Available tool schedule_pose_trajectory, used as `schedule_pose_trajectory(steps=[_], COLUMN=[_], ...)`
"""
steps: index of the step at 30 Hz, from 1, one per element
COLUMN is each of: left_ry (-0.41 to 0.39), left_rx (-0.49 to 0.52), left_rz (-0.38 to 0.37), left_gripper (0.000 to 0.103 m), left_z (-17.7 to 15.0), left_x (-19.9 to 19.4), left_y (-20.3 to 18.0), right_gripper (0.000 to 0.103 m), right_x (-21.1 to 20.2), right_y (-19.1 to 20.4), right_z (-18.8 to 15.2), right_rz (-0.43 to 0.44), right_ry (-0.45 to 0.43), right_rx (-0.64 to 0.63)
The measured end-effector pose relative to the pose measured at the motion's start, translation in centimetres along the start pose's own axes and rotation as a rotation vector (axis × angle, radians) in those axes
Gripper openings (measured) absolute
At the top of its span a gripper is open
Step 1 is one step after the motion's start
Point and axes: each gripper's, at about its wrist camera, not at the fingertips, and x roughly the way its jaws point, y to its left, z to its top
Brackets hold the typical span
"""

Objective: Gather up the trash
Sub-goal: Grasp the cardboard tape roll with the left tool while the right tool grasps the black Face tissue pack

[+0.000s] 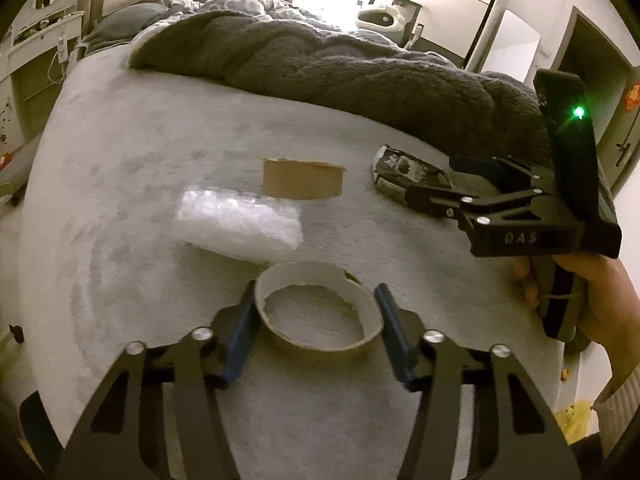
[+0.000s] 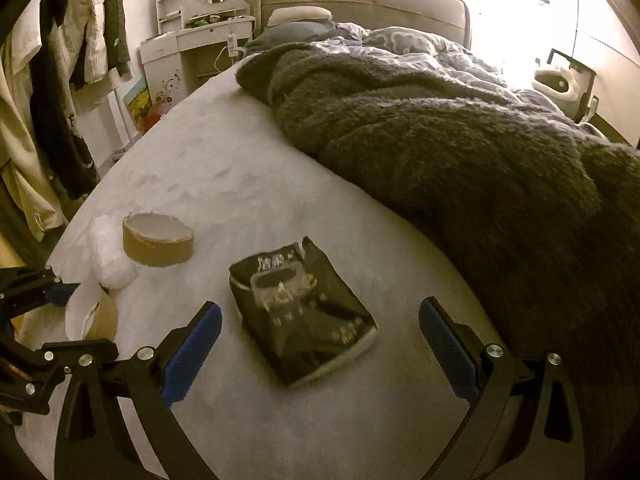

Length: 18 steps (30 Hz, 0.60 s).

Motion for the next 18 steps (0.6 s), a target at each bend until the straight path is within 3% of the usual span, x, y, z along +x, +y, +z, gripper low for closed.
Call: schedule_pose_trajectory(steps=[12, 18], left_ry=[-0.014, -0.035], left_rx=[0.02, 0.06], left_rz=[-0.05, -0.029], left_gripper=[0.055, 0.055], left_z=[0.1, 0.4], left_x=[-2.0, -4.5], left_y=[0.1, 0.3], right_gripper=[0.099, 0.097], right_x=[2.6, 2.4], right_y=[-0.7, -0.4], right_z=[0.1, 0.1], right_rz=[0.066, 0.049], right_ry=[0.083, 0.098], right_rx=[0.012, 0.014])
